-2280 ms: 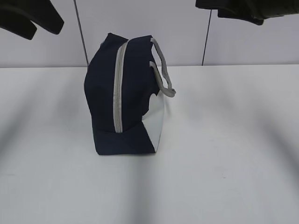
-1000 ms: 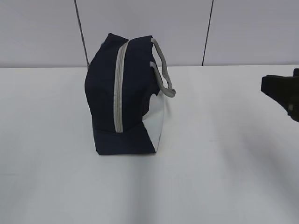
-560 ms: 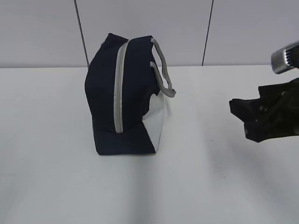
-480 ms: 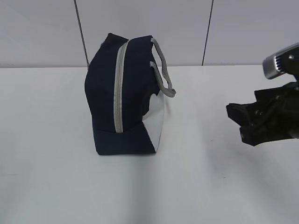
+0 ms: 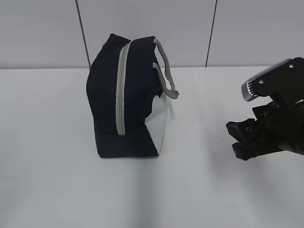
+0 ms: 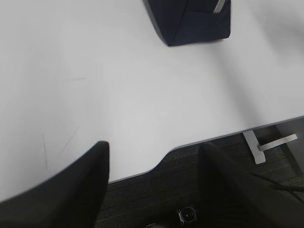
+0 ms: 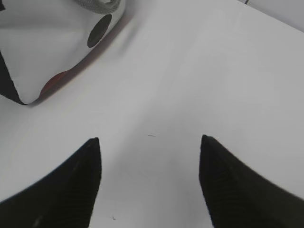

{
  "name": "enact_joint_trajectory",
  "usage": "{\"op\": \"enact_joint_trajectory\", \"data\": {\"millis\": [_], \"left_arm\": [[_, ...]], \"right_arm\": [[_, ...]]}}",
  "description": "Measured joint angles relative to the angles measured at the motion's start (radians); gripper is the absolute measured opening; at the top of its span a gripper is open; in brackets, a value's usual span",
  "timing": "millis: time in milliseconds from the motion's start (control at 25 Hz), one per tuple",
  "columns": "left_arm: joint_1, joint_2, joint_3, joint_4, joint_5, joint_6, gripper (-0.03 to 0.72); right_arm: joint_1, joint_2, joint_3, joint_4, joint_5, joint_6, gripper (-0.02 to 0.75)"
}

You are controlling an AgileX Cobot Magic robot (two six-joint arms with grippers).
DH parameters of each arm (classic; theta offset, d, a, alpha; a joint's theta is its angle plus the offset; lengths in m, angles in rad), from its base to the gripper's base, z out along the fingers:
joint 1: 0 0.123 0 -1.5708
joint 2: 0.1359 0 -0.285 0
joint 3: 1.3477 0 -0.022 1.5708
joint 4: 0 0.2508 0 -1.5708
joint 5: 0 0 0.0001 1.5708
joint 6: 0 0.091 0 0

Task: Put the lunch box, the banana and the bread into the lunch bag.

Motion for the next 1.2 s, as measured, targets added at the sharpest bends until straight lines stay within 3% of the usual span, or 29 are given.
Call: {"op": "enact_joint_trajectory", "data": {"millis": [120, 200, 440, 640, 800, 960, 1200], "left_arm": [[0.000, 0.000, 0.000, 0.000, 0.000, 0.000, 0.416], [0.000, 0.000, 0.000, 0.000, 0.000, 0.000, 0.416], [0.000, 0.000, 0.000, 0.000, 0.000, 0.000, 0.414], [0.000, 0.000, 0.000, 0.000, 0.000, 0.000, 0.414], [0.000, 0.000, 0.000, -0.002, 0.000, 0.000, 0.414], [0.000, 0.000, 0.000, -0.002, 0.000, 0.000, 0.414], [0.000, 0.000, 0.000, -0.003, 0.000, 0.000, 0.414]], "right_arm": [[0.043, 0.002, -0.011, 0.051, 0.008, -0.040, 0.480], [0.088, 0.002, -0.019, 0.162, 0.029, -0.134, 0.480], [0.194, 0.009, -0.118, 0.745, 0.247, -0.655, 0.480], [0.204, -0.024, -0.244, 1.229, 0.334, -1.106, 0.480], [0.206, -0.123, -0.275, 1.513, 0.370, -1.384, 0.481], [0.208, -0.244, -0.275, 1.665, 0.459, -1.560, 0.522], [0.208, -0.411, -0.275, 1.742, 0.647, -1.650, 0.578]]}}
